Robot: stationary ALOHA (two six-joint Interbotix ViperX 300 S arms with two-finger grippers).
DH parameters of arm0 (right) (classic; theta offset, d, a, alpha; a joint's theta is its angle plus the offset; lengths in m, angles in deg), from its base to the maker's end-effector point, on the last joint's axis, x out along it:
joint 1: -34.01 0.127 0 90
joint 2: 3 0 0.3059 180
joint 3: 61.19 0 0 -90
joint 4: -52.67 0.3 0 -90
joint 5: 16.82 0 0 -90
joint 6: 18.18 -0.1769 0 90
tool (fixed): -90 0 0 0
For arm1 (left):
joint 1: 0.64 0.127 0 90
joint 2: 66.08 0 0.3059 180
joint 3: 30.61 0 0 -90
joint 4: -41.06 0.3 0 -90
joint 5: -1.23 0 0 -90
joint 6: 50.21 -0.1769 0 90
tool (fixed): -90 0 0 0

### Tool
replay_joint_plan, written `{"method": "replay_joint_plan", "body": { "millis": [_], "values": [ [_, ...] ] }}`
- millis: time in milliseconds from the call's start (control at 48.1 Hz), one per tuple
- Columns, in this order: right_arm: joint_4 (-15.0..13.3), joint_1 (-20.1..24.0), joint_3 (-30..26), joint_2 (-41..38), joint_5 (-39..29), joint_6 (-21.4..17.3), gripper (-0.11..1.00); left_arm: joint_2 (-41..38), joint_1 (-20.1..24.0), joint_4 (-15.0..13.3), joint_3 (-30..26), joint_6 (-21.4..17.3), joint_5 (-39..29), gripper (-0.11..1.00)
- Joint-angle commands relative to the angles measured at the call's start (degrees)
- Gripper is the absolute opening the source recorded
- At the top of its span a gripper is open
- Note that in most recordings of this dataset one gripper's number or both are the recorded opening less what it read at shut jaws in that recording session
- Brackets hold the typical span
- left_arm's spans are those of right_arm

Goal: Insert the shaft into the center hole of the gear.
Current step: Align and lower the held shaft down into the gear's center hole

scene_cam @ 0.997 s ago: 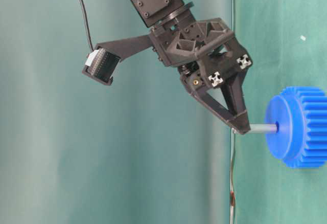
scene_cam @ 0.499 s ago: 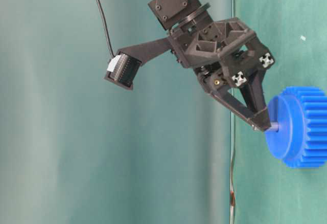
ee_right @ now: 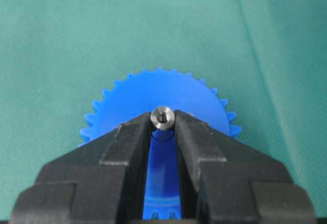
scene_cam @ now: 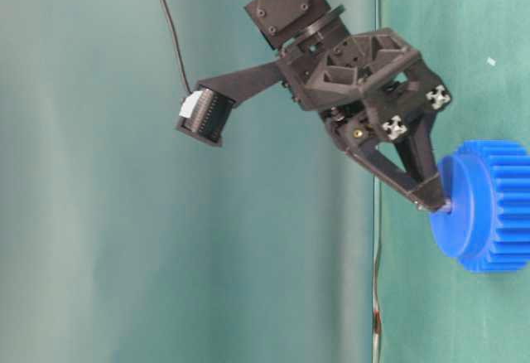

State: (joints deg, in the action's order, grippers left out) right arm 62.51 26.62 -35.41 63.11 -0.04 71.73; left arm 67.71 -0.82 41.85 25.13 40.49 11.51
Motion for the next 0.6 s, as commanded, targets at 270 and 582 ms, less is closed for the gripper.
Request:
{"method": "replay_joint_plan", "body": {
  "millis": [270, 582],
  "values": [
    [0.2, -0.1, -0.8, 0.2, -0.7, -0.1, 0.17, -0.4, 0.1, 0.1, -1.3, 0.0, 0.4, 0.00],
    [0.2, -0.1, -0.9, 0.2, -0.4, -0.1, 0.17, -0.4, 0.1, 0.2, -1.3, 0.0, 0.4, 0.00]
  ]
}}
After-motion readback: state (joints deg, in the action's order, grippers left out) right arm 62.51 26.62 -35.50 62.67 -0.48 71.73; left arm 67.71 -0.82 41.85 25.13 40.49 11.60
